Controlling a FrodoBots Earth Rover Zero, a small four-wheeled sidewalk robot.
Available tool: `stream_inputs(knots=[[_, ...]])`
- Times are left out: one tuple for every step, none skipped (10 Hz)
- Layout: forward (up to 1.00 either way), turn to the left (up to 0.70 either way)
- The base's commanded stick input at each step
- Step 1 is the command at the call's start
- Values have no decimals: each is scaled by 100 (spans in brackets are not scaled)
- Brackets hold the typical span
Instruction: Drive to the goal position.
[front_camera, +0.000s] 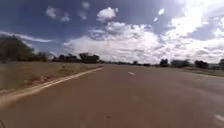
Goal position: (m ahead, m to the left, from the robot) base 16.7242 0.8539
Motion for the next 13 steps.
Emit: stream_inputs(knots=[[100, 0], [100, 0], [100, 0], [100, 0], [100, 0], [100, 0], [100, 0], [100, 0], [100, 0], [100, 0], [100, 0], [100, 0], [100, 0]])
